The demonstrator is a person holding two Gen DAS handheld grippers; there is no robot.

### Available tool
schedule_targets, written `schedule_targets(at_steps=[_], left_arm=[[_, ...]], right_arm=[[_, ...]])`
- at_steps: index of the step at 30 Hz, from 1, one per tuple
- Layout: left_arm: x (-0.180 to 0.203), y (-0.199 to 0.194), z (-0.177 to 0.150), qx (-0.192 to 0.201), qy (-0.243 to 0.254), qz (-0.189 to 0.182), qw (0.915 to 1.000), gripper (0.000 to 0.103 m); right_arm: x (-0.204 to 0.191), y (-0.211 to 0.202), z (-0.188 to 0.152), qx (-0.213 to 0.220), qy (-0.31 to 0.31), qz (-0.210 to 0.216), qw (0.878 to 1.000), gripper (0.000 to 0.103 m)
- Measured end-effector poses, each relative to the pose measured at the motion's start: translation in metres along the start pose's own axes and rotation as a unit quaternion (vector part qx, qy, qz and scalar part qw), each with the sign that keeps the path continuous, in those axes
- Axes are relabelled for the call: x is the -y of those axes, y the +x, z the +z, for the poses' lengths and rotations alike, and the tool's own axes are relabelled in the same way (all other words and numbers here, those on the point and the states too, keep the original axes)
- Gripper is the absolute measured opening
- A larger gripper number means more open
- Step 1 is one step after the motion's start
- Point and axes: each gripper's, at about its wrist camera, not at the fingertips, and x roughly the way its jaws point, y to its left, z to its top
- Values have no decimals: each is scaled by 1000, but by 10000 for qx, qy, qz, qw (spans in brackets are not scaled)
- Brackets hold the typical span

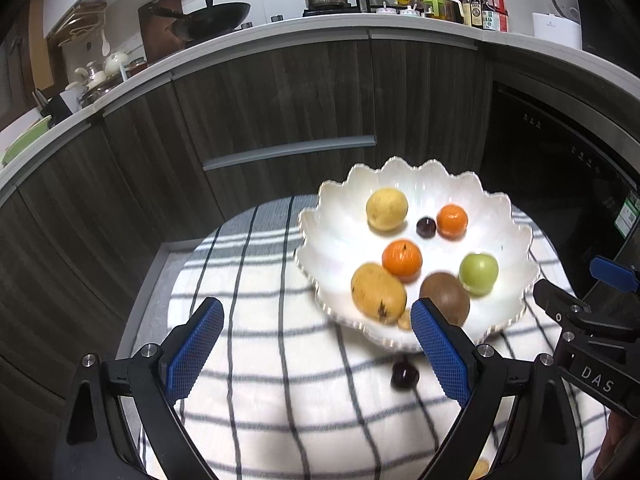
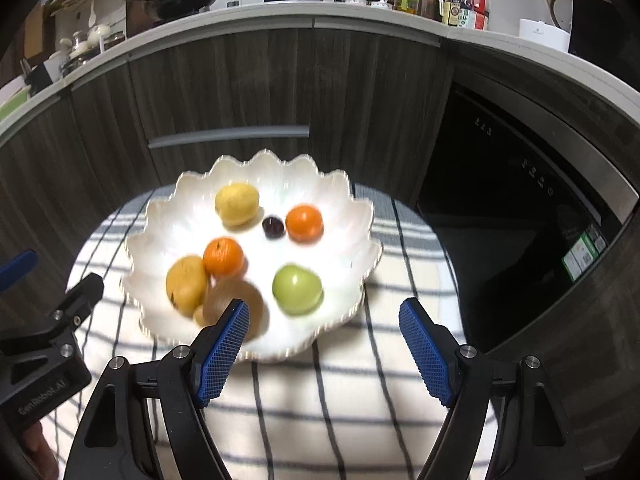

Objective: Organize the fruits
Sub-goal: 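Withdraw both open tools from the bowl toward the remaining longan and cherry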

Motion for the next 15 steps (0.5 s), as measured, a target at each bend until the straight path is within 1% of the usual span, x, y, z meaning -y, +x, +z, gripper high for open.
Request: schedule_targets(at_steps=[4, 10, 15], left_arm=[[-5, -9, -21, -12, -17, 6, 10000, 96], [-12, -16, -52, -145, -46, 14, 9999, 96], [-16, -23, -70, -182, -88, 41, 9998, 96]], right_arm=[[-5, -3, -20, -115, -29, 83, 9999, 78], [-19, -14, -50, -189, -94, 270, 9994, 78], [-28, -21, -70, -296, -180, 335, 9988, 78]])
